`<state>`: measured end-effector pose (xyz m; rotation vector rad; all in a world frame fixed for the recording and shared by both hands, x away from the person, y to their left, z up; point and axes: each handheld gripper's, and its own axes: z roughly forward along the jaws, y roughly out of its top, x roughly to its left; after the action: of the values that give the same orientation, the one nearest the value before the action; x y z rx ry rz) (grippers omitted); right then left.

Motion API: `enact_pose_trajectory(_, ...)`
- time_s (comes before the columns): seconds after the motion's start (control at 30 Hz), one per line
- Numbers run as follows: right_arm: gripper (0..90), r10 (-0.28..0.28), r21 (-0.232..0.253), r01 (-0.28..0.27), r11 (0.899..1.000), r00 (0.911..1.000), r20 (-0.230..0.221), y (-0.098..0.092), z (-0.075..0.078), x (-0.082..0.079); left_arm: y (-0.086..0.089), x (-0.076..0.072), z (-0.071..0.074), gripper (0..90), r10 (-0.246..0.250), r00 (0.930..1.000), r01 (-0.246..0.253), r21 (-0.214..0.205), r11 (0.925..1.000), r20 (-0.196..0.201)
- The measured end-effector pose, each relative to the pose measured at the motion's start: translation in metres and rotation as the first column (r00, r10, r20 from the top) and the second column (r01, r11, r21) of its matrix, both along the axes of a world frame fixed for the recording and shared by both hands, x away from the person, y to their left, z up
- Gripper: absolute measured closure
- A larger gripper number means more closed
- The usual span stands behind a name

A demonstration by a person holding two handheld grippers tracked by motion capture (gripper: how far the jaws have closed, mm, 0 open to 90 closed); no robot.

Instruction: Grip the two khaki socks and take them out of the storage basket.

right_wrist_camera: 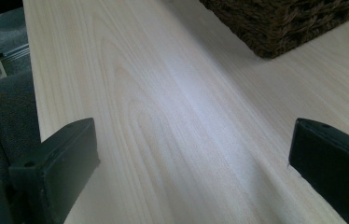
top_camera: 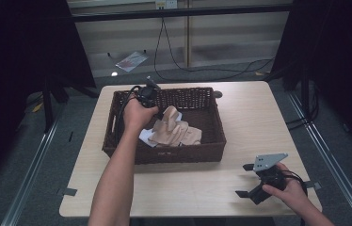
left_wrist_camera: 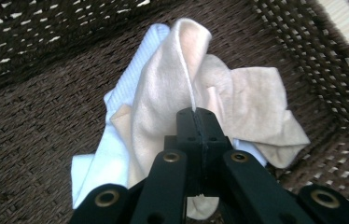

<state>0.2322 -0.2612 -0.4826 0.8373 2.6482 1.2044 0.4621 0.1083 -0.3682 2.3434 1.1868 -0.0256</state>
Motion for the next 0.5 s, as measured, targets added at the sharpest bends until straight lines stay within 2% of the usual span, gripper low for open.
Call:
enact_pose_trajectory(0.3, 0.9, 0.003, -0.001, -0.003, 1.000, 1.0000, 0.001, 0.000, 0.000, 0.000, 0.004, -0.002, 0.006, 90.0, -0.009, 0.9996, 0.009, 0.004, 1.0000, -0.028)
enact_pose_trajectory(0.4, 0.9, -0.003, 0.001, 0.003, 1.000, 1.0000, 0.001, 0.000, 0.000, 0.000, 0.004, -0.004, 0.013, 90.0, -0.012, 0.9979, 0.011, -0.008, 0.9999, -0.064)
enact_pose_trajectory(0.5, 0.9, -0.002, -0.001, 0.002, 1.000, 1.0000, 0.000, 0.000, 0.000, 0.000, 0.005, -0.005, 0.027, 90.0, -0.013, 0.9958, 0.013, -0.004, 0.9999, -0.091)
